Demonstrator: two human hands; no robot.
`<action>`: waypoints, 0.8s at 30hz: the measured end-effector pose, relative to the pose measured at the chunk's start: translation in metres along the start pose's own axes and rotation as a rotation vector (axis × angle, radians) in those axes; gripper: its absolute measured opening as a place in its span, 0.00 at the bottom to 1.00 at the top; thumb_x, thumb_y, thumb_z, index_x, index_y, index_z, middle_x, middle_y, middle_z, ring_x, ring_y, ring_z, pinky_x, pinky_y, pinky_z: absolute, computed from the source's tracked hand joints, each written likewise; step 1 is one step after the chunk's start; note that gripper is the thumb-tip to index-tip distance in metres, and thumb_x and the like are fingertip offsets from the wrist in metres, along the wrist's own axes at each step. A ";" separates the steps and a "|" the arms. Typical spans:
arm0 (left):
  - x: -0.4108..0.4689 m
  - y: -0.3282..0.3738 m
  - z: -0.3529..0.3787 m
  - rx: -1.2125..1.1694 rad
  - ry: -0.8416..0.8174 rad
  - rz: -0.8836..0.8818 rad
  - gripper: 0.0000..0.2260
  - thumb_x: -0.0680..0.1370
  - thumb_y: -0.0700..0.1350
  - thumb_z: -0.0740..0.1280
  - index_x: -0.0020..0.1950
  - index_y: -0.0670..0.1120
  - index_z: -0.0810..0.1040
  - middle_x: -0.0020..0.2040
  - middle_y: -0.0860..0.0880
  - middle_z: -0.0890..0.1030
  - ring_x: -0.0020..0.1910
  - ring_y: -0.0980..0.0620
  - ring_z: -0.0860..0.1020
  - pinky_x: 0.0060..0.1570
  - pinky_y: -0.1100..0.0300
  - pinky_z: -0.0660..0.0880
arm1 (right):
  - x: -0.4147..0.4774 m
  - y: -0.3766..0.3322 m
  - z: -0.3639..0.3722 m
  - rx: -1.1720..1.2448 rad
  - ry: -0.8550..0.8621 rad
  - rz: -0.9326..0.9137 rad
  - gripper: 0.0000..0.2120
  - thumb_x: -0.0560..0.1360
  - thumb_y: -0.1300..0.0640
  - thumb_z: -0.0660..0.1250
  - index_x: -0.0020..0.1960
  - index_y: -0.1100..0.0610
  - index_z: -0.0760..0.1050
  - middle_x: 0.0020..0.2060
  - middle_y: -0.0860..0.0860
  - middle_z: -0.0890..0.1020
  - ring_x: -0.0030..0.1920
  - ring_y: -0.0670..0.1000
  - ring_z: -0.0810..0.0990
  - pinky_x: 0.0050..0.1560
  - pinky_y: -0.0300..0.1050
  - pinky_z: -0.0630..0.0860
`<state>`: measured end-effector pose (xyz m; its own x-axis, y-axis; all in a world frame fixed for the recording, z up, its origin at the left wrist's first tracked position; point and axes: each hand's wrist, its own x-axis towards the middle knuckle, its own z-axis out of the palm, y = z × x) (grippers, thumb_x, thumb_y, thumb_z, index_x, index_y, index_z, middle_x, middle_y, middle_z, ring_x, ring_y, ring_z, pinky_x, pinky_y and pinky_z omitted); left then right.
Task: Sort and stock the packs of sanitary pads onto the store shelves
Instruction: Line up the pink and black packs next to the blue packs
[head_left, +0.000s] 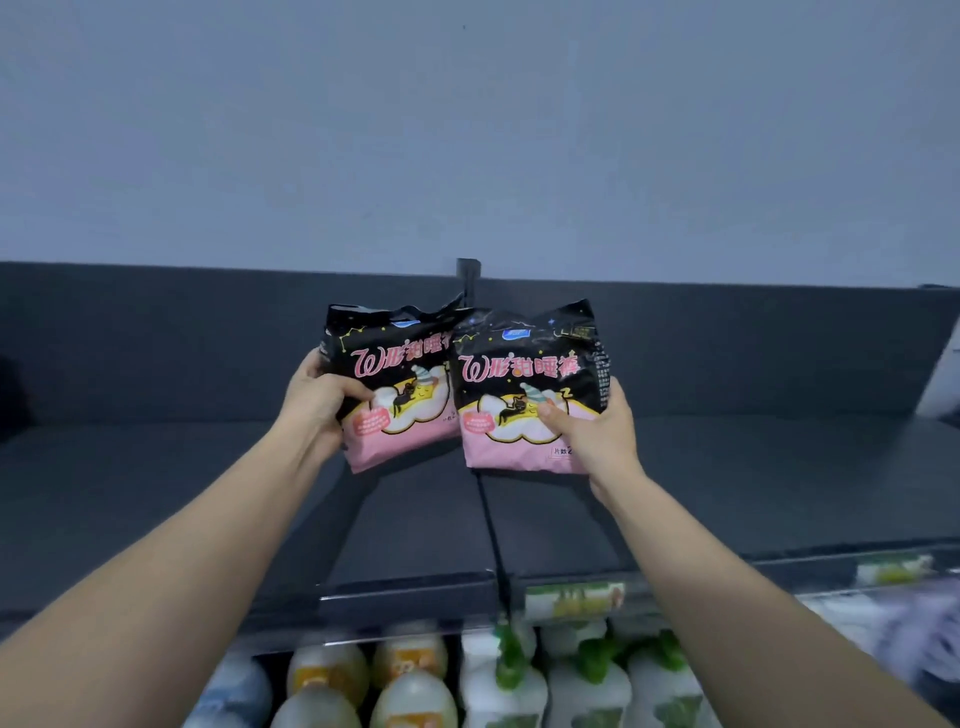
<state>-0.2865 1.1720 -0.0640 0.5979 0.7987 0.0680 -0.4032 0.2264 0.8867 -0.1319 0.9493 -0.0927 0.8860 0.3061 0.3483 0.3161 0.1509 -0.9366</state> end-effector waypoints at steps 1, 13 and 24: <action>-0.007 -0.006 0.016 -0.005 -0.018 -0.002 0.27 0.63 0.18 0.58 0.45 0.49 0.75 0.46 0.45 0.81 0.40 0.44 0.81 0.36 0.54 0.79 | 0.000 -0.001 -0.019 -0.008 0.039 -0.002 0.22 0.63 0.62 0.80 0.48 0.44 0.73 0.48 0.46 0.84 0.52 0.51 0.83 0.56 0.57 0.79; -0.091 -0.098 0.212 -0.073 -0.287 -0.132 0.26 0.65 0.20 0.60 0.47 0.49 0.78 0.52 0.42 0.82 0.48 0.40 0.82 0.50 0.43 0.78 | -0.016 -0.020 -0.264 -0.172 0.371 -0.056 0.21 0.64 0.61 0.80 0.46 0.46 0.72 0.48 0.46 0.83 0.51 0.51 0.82 0.59 0.56 0.77; -0.151 -0.173 0.374 -0.054 -0.475 -0.279 0.25 0.69 0.21 0.62 0.59 0.44 0.71 0.50 0.43 0.80 0.44 0.44 0.82 0.44 0.47 0.80 | -0.041 -0.024 -0.429 -0.237 0.646 -0.034 0.21 0.65 0.59 0.79 0.49 0.44 0.72 0.48 0.43 0.82 0.52 0.50 0.81 0.59 0.56 0.78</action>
<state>-0.0481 0.8033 -0.0567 0.9287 0.3683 0.0439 -0.2126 0.4315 0.8767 -0.0300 0.5299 -0.1002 0.8755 -0.3279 0.3550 0.3480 -0.0818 -0.9339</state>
